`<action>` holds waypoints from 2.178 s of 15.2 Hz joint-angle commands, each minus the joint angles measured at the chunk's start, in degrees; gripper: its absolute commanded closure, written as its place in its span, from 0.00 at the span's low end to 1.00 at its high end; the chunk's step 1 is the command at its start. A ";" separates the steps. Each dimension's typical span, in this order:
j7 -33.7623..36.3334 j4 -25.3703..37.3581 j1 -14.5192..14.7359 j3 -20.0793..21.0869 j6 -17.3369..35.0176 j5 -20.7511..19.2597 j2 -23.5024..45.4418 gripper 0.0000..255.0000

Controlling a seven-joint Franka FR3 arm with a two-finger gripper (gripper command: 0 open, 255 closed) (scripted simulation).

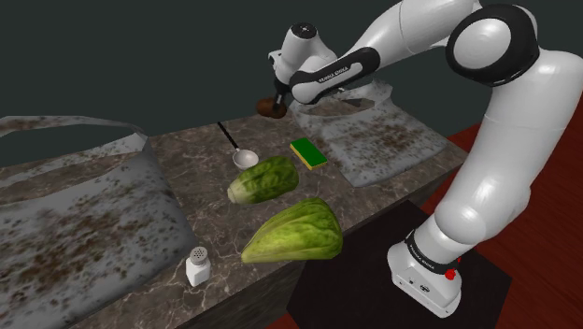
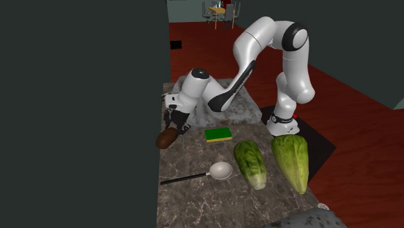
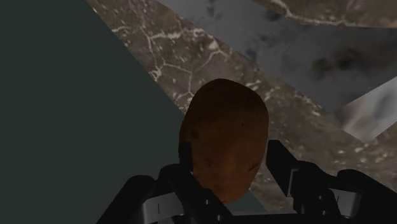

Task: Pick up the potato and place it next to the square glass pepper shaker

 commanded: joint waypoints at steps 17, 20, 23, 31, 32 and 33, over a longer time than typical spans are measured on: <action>18.31 -5.20 2.31 -2.84 2.84 -1.64 -2.63 0.00; 19.05 -4.30 2.55 -3.45 3.83 -2.70 -0.69 0.00; 19.05 -4.30 2.56 -3.45 3.83 -2.69 -0.69 0.00; 19.04 -4.28 2.56 -3.45 3.81 -2.69 -0.68 1.00; 19.05 -4.30 2.56 -3.45 3.80 -2.68 -0.71 1.00; 19.03 -4.26 2.56 -3.45 3.80 -2.68 -0.67 1.00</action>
